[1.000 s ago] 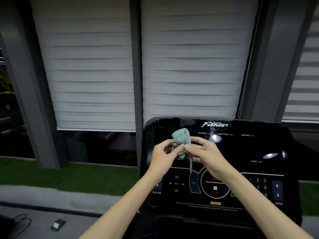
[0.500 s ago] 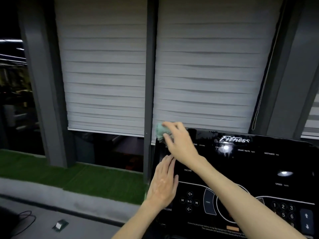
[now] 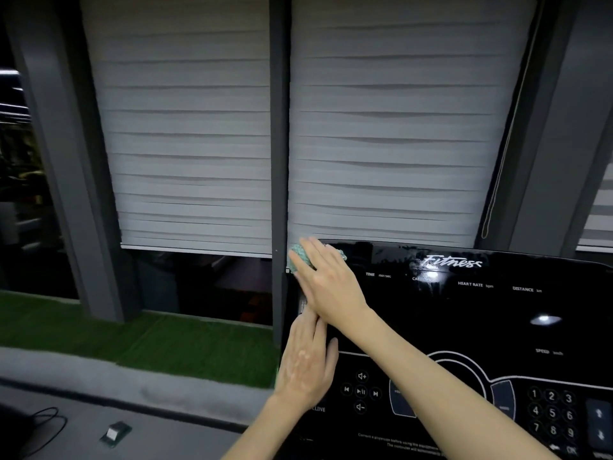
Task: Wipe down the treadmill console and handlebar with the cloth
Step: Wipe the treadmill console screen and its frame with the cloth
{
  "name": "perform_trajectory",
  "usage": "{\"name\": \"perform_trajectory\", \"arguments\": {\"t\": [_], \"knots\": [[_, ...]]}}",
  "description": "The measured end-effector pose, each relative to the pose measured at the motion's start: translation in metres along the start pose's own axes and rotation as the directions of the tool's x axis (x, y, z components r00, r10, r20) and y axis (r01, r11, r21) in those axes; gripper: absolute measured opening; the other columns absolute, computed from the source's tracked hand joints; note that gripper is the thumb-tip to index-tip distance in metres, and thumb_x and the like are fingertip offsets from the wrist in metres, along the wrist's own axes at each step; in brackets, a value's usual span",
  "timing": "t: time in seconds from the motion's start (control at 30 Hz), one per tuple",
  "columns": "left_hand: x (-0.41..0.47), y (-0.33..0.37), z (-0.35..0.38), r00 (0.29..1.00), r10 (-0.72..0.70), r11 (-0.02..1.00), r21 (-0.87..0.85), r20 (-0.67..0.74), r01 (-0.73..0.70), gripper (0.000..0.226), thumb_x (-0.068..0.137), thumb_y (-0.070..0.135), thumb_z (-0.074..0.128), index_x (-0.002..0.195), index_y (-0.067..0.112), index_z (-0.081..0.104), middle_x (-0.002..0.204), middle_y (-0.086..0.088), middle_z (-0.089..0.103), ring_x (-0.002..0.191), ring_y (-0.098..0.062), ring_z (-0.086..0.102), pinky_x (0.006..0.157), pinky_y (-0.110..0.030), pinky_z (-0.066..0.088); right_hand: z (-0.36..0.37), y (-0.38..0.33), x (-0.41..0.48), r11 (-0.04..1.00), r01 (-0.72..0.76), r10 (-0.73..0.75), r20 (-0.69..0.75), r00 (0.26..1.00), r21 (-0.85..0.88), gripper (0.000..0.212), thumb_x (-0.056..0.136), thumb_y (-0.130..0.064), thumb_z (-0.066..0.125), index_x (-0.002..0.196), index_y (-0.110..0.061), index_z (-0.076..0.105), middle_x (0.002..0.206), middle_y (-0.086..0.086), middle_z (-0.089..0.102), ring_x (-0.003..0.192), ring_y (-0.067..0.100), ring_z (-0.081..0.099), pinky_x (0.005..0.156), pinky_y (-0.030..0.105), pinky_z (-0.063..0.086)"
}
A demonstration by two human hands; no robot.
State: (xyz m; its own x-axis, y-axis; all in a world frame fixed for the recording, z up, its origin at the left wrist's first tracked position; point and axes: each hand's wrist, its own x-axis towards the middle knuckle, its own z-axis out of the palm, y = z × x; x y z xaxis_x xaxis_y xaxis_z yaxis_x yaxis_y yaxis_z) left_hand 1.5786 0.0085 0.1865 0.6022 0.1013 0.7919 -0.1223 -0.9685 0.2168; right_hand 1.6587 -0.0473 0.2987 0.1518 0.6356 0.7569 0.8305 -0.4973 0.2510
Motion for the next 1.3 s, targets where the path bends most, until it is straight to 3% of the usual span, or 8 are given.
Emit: {"name": "perform_trajectory", "arguments": {"t": [0.1,0.4,0.5,0.67,0.77,0.87,1.13,1.3], "knots": [[0.003,0.004,-0.002,0.999,0.016,1.0,-0.012,-0.048,-0.017,0.053,0.093,0.018,0.046,0.141,-0.003,0.041,0.15,-0.014,0.036,0.14,-0.024,0.035,0.114,-0.038,0.033,-0.004,0.016,-0.013,0.999,-0.047,0.048,-0.04,0.998,0.025,0.046,0.08,0.0,0.066,0.126,-0.006,0.061,0.137,0.019,0.053,0.13,0.033,0.048,0.109,0.043,0.035],[0.057,-0.016,-0.011,0.998,-0.058,0.967,0.249,-0.023,0.062,0.06,0.102,0.032,0.024,0.154,0.004,0.013,0.163,-0.008,0.008,0.151,-0.018,0.006,0.121,-0.035,0.017,-0.039,0.081,-0.079,0.937,-0.345,0.334,-0.158,0.929,-0.049,0.054,0.081,0.01,0.063,0.132,-0.004,0.056,0.141,0.023,0.047,0.133,0.038,0.042,0.108,0.049,0.035],[0.054,-0.015,-0.008,0.997,-0.069,0.969,0.236,-0.038,0.076,0.059,0.102,0.031,0.025,0.154,0.004,0.016,0.163,-0.008,0.011,0.15,-0.018,0.008,0.12,-0.036,0.021,-0.033,0.069,-0.061,0.924,-0.382,0.373,-0.152,0.915,-0.032,0.056,0.078,0.013,0.059,0.132,0.0,0.054,0.141,0.025,0.046,0.132,0.041,0.041,0.108,0.05,0.031],[0.055,-0.015,-0.01,0.997,-0.056,0.975,0.213,-0.047,0.065,0.06,0.1,0.026,0.034,0.153,0.002,0.018,0.163,-0.009,0.012,0.15,-0.02,0.011,0.119,-0.036,0.021,-0.007,0.022,-0.005,0.985,-0.174,0.174,-0.067,0.982,0.011,0.048,0.083,-0.005,0.041,0.129,-0.004,0.057,0.14,0.02,0.05,0.13,0.036,0.046,0.109,0.048,0.034],[0.055,-0.015,-0.011,0.997,-0.071,0.976,0.204,-0.041,0.078,0.062,0.1,0.026,0.034,0.153,0.001,0.016,0.163,-0.009,0.01,0.15,-0.019,0.011,0.12,-0.033,0.016,-0.006,0.018,-0.003,0.992,-0.126,0.126,-0.033,0.991,0.026,0.051,0.083,0.001,0.052,0.133,-0.007,0.054,0.144,0.018,0.046,0.135,0.033,0.042,0.112,0.046,0.033],[0.056,-0.014,-0.011,0.997,-0.063,0.972,0.224,-0.044,0.071,0.06,0.1,0.029,0.031,0.151,-0.001,0.022,0.161,-0.013,0.015,0.149,-0.022,0.015,0.119,-0.035,0.019,-0.017,0.044,-0.028,0.983,-0.185,0.183,-0.066,0.981,-0.014,0.056,0.08,0.003,0.039,0.133,-0.007,0.056,0.143,0.018,0.048,0.133,0.034,0.044,0.111,0.045,0.032],[0.057,-0.003,-0.009,0.992,-0.109,0.969,0.217,-0.064,0.121,0.06,0.098,0.026,0.03,0.149,-0.005,0.025,0.16,-0.016,0.018,0.148,-0.027,0.02,0.117,-0.041,0.028,-0.042,0.103,-0.091,0.873,-0.487,0.471,-0.228,0.852,-0.016,0.058,0.08,0.018,0.058,0.135,-0.002,0.052,0.144,0.023,0.044,0.136,0.039,0.038,0.112,0.05,0.027],[0.077,0.01,-0.008,0.999,0.046,0.98,0.196,-0.018,-0.042,0.059,0.096,0.023,0.036,0.148,-0.002,0.03,0.159,-0.016,0.023,0.147,-0.028,0.021,0.117,-0.041,0.028,-0.029,0.077,-0.055,0.895,-0.446,0.438,-0.209,0.874,0.012,0.051,0.083,0.005,0.042,0.132,-0.001,0.054,0.142,0.024,0.046,0.133,0.04,0.041,0.11,0.051,0.029]]}}
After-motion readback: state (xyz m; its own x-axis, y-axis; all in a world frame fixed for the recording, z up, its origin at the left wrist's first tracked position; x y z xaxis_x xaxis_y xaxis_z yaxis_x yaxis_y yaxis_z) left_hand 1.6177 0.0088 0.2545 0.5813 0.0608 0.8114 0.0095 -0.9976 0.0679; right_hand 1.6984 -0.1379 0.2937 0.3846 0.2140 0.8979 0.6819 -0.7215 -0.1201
